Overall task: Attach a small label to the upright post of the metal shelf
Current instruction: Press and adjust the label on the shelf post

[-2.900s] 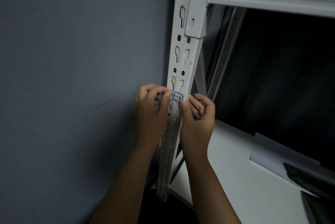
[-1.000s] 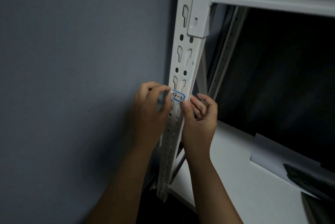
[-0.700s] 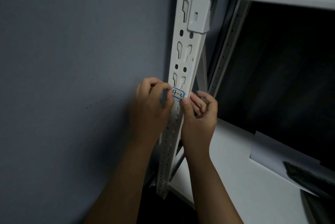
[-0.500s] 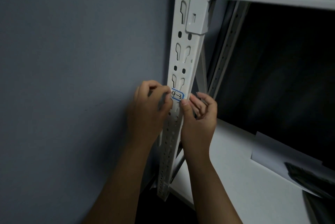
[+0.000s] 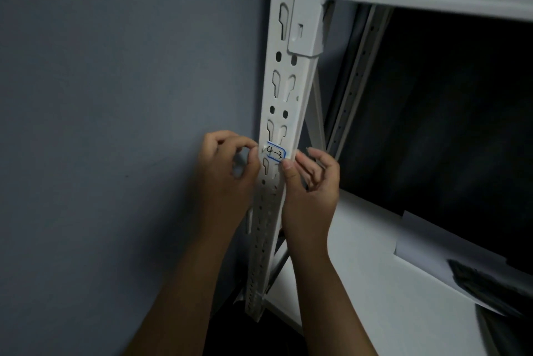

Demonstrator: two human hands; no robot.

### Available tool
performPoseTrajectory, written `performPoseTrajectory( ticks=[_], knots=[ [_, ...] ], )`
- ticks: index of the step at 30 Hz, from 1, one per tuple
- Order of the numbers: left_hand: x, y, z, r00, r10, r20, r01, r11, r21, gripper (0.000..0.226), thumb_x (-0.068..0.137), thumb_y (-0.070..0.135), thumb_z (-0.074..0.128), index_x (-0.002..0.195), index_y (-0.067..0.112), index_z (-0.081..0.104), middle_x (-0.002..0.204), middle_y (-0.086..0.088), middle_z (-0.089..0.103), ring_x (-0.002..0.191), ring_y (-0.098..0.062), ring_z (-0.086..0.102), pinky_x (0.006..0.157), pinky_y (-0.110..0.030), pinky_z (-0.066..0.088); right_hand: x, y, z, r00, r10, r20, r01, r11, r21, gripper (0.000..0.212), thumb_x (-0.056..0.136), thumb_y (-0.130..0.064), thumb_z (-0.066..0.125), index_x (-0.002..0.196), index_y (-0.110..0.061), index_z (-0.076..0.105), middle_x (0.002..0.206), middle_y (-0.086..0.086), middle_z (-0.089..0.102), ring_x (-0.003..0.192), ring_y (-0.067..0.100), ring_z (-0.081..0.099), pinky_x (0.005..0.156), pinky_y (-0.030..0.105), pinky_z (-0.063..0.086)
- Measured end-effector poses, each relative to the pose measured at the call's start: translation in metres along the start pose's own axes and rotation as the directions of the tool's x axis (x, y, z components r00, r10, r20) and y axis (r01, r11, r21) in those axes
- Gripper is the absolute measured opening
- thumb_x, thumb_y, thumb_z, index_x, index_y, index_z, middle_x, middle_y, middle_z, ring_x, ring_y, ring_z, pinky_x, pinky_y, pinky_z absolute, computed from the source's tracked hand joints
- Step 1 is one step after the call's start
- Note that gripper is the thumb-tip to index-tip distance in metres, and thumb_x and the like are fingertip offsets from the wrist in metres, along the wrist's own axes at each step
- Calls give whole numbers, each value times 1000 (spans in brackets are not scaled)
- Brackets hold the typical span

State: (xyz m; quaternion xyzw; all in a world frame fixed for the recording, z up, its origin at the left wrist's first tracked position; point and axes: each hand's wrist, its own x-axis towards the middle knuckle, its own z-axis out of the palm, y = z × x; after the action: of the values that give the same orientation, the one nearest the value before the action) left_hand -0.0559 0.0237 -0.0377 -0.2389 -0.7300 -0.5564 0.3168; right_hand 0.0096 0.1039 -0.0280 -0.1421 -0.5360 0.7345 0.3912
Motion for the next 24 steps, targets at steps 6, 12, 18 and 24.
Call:
performPoseTrajectory(
  ticks=[6, 12, 18, 24],
  knots=[
    [1, 3, 1, 995, 38, 87, -48, 992, 118, 14, 85, 27, 62, 93, 15, 65, 101, 3, 48, 84, -19, 56, 66, -40, 53, 1, 0, 0, 1000, -3, -2, 3, 1000, 16, 36, 85, 2, 66, 115, -10, 52, 105, 2, 67, 98, 8, 67, 72, 14, 53],
    [2, 2, -1, 987, 133, 93, -152, 956, 250, 16, 86, 26, 54, 88, 13, 64, 96, -5, 55, 81, -21, 56, 58, -37, 50, 0, 1, 0, 1000, -12, -3, 12, 1000, 3, 35, 85, 1, 66, 115, -11, 52, 105, 1, 67, 100, 8, 67, 74, 16, 54],
    [2, 5, -2, 985, 139, 104, -167, 921, 351, 11, 85, 21, 58, 83, 12, 64, 90, -6, 59, 72, -20, 56, 50, -22, 38, 0, -1, 0, 1000, -17, 13, 17, 1000, 13, 34, 86, 2, 65, 114, -12, 51, 102, -3, 66, 94, 0, 67, 70, 11, 52],
    [0, 8, -6, 985, 130, 109, -163, 905, 393, 11, 84, 20, 59, 82, 11, 65, 89, -6, 60, 70, -19, 55, 52, -12, 26, 1, 0, 0, 1000, -24, 9, 24, 1000, 4, 34, 85, 0, 66, 112, -14, 52, 104, -2, 67, 98, 4, 66, 72, 14, 53]
  ],
)
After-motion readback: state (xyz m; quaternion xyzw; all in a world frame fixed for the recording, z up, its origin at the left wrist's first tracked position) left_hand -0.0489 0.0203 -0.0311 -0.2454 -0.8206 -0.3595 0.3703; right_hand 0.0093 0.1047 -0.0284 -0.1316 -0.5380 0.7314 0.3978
